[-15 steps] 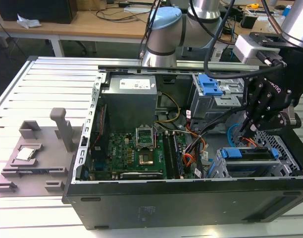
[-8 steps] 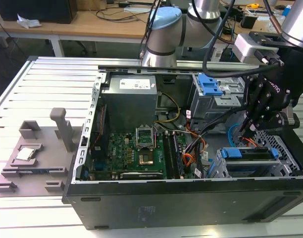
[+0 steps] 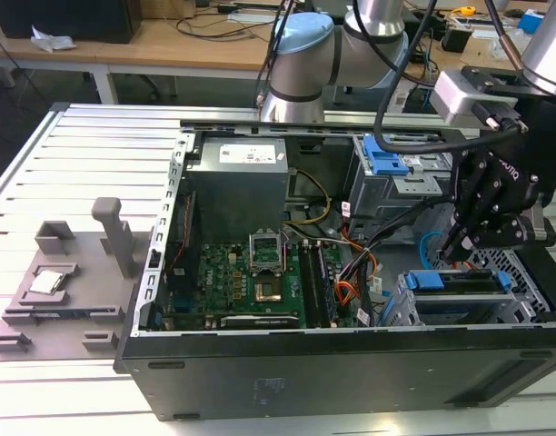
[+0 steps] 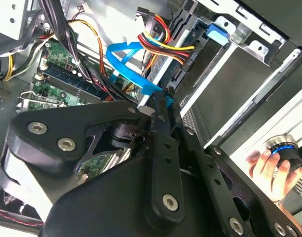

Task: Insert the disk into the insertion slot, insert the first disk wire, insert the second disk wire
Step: 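Insert the second disk wire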

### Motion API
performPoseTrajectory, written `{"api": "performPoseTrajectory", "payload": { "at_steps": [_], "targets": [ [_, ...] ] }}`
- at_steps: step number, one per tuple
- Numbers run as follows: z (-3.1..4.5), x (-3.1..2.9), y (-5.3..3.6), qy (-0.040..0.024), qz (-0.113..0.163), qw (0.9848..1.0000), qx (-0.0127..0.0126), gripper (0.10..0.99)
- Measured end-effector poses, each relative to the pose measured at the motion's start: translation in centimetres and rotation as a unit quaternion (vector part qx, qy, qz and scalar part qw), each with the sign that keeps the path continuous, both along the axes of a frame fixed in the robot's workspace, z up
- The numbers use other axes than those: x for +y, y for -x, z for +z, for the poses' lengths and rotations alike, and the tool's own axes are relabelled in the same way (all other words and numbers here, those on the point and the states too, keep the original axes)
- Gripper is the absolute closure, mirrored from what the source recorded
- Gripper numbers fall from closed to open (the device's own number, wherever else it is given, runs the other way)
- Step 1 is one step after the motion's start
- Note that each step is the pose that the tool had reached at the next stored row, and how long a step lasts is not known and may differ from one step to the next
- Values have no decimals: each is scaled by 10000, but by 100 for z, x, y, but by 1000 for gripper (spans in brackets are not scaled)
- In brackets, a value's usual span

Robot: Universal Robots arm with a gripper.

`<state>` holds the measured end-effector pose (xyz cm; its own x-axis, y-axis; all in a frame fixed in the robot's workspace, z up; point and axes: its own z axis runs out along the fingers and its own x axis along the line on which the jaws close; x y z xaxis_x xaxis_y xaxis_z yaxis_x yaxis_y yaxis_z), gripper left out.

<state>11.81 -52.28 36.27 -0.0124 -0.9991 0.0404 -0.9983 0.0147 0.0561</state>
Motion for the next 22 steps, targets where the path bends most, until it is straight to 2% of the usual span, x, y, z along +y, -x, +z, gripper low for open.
{"api": "performPoseTrajectory", "payload": {
  "at_steps": [9,17,22],
  "targets": [
    [-86,-6,-43,0,-7,10000,1,925],
    [-179,-37,-97,1,-7,10000,1,925],
    [-207,-43,-118,0,-7,10000,1,925]
  ]
}}
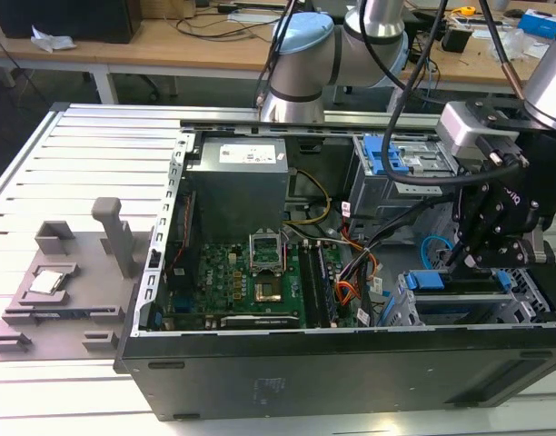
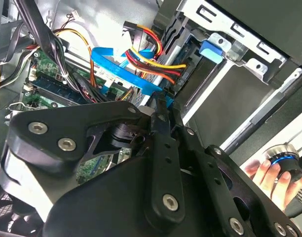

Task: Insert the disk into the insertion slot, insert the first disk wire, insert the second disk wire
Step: 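Insert the second disk wire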

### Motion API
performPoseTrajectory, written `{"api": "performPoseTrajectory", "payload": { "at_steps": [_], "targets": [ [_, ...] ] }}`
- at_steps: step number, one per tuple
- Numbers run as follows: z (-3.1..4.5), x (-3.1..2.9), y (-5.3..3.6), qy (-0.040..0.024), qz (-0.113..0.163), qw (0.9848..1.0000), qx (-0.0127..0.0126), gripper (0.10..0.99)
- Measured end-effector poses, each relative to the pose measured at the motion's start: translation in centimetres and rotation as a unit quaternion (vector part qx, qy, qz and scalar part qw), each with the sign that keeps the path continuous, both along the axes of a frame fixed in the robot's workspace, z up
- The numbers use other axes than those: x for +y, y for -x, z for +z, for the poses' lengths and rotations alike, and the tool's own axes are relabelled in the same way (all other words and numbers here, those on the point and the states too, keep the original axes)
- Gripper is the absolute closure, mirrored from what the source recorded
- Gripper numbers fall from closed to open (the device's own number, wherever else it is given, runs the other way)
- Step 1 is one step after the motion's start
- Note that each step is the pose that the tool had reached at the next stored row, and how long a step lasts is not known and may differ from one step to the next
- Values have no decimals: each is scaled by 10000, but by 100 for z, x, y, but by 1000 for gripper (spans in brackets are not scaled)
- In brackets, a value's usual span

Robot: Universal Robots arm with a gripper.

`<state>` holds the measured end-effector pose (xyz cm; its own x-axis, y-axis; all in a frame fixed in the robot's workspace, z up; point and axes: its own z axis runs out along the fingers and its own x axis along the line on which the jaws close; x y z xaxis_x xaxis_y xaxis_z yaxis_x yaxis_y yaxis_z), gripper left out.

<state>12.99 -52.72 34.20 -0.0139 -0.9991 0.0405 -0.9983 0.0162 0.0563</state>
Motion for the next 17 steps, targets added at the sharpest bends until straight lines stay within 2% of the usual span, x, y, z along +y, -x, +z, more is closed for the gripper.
{"api": "performPoseTrajectory", "payload": {
  "at_steps": [3,7,12,14,15,17],
  "targets": [
    [-12,-9,-3,-2,0,10000,0,925],
    [-32,-53,-4,2,0,10000,0,925],
    [-52,-53,-6,0,0,10000,0,925],
    [-54,-53,-7,-2,0,10000,0,914],
    [-54,-53,-7,-1,0,10000,0,851],
    [-47,-53,-7,-3,0,10000,0,851]
  ]
}}
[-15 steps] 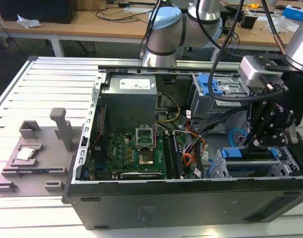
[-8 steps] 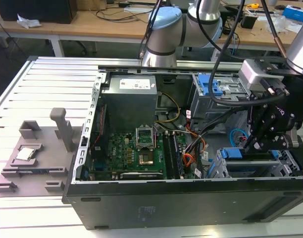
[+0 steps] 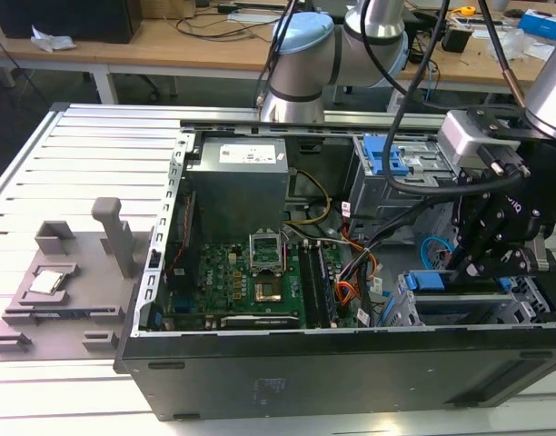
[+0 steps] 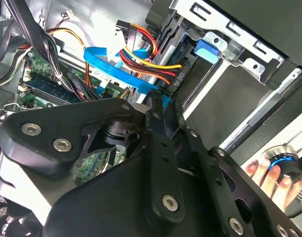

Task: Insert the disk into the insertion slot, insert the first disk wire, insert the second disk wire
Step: 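Insert the second disk wire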

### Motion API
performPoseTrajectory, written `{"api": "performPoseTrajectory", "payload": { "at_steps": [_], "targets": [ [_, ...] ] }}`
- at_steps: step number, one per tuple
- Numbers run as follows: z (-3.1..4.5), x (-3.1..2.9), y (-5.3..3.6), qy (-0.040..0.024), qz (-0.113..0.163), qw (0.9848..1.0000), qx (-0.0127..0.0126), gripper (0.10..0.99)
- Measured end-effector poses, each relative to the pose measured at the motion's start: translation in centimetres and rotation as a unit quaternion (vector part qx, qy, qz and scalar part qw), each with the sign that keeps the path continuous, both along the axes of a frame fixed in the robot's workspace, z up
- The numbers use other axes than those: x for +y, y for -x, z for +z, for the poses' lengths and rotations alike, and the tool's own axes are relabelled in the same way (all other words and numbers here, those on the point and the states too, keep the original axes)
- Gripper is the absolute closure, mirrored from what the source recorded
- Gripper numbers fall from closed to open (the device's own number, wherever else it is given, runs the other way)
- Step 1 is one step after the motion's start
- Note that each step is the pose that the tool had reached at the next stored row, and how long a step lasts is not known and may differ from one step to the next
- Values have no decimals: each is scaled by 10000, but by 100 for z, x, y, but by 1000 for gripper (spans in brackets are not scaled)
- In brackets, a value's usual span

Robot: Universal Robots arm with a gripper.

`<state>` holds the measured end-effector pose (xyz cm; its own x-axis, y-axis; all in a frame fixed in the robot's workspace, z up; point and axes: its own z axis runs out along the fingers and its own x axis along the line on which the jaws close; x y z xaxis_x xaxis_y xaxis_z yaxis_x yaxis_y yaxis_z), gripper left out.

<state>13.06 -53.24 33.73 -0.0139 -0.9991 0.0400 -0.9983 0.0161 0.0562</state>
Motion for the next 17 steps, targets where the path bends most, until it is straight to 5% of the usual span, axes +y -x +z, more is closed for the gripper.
{"api": "performPoseTrajectory", "payload": {
  "at_steps": [4,5,10,17],
  "targets": [
    [262,49,0,2,0,10000,-1,851],
    [331,84,0,5,0,10000,-1,929],
    [506,131,0,12,0,10000,-2,980],
    [542,130,0,12,0,10000,-2,980]
  ]
}}
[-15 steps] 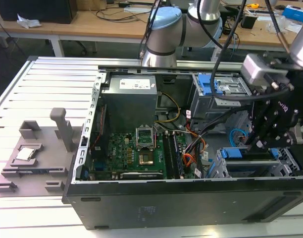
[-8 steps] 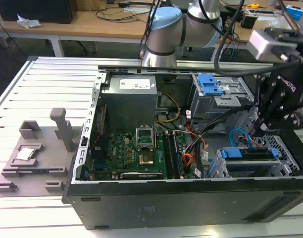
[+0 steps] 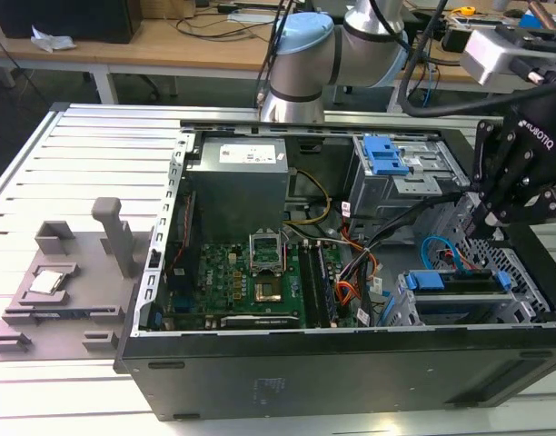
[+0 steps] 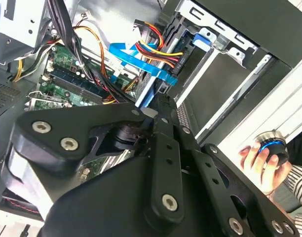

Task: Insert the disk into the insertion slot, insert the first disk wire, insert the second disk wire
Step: 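Insert the second disk wire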

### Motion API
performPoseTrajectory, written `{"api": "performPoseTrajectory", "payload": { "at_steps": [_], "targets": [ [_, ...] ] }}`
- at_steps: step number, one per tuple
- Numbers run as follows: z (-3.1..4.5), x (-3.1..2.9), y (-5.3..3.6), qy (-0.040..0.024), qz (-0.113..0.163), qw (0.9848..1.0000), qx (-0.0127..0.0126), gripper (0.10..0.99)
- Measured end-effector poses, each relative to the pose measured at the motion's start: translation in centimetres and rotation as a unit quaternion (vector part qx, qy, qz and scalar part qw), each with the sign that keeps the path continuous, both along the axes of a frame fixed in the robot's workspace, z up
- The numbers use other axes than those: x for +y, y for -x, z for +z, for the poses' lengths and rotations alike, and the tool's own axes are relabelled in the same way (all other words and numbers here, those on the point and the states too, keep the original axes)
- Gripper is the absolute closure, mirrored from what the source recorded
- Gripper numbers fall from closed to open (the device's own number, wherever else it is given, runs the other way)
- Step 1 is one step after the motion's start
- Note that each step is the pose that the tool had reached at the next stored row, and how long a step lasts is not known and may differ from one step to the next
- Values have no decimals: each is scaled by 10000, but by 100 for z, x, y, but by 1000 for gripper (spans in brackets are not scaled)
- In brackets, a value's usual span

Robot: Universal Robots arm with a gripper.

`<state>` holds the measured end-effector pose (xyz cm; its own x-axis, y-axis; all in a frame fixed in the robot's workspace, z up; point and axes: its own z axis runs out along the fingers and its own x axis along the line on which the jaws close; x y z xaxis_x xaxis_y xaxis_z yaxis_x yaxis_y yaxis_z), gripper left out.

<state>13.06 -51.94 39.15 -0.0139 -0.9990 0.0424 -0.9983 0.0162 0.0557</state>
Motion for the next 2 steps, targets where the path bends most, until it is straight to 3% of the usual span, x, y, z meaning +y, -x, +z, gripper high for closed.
{"api": "performPoseTrajectory", "payload": {
  "at_steps": [2],
  "targets": [
    [0,0,0,0,0,10000,0,980]
  ]
}}
